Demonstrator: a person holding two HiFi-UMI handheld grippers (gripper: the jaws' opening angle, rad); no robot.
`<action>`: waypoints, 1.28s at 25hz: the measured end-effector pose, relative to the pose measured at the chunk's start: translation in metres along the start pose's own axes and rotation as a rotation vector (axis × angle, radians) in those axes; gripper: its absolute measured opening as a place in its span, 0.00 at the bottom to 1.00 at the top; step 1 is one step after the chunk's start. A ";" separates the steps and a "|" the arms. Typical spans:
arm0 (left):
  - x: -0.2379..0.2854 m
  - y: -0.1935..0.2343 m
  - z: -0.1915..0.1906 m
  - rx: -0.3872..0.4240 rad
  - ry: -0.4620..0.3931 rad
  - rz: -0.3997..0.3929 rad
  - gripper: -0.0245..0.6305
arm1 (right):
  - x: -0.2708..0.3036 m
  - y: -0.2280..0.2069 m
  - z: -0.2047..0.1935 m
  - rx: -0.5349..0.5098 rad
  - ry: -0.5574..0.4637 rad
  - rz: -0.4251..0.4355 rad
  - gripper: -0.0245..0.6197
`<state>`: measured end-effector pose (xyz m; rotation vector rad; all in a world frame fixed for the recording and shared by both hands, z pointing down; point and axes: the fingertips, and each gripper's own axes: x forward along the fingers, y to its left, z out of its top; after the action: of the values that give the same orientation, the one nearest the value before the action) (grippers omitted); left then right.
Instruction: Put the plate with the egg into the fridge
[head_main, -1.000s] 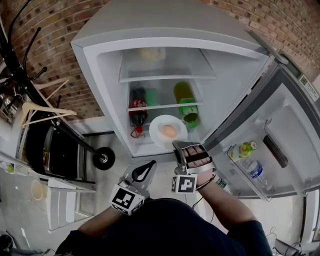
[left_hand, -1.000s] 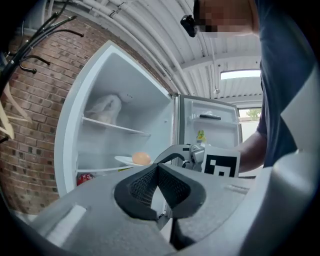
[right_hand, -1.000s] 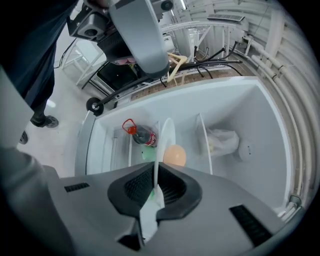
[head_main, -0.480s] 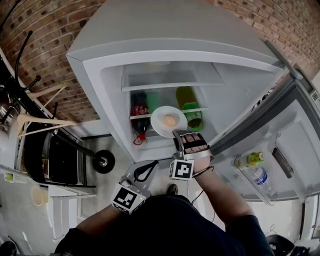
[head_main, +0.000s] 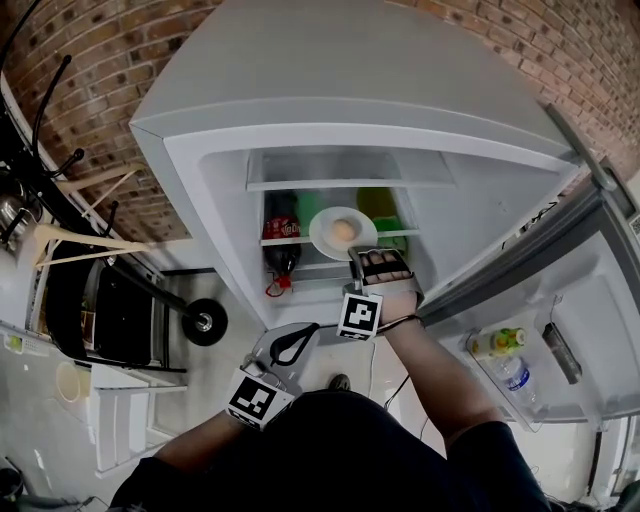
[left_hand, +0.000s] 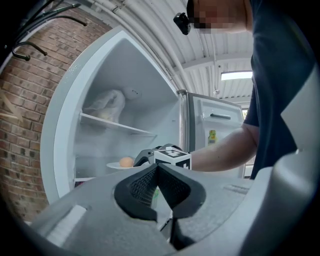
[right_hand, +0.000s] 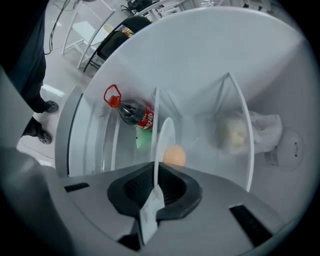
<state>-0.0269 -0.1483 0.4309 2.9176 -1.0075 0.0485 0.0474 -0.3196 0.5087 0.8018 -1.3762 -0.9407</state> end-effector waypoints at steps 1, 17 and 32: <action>0.000 0.001 -0.001 -0.001 0.002 0.003 0.04 | 0.005 -0.001 -0.002 -0.007 0.006 0.008 0.07; 0.000 0.012 -0.010 -0.033 0.015 0.034 0.04 | 0.044 0.000 -0.003 -0.065 0.014 0.094 0.07; -0.002 0.016 -0.010 -0.024 0.017 0.043 0.04 | 0.054 0.006 0.003 -0.036 -0.009 0.304 0.13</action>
<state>-0.0380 -0.1590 0.4410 2.8691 -1.0601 0.0618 0.0427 -0.3655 0.5373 0.5424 -1.4371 -0.7299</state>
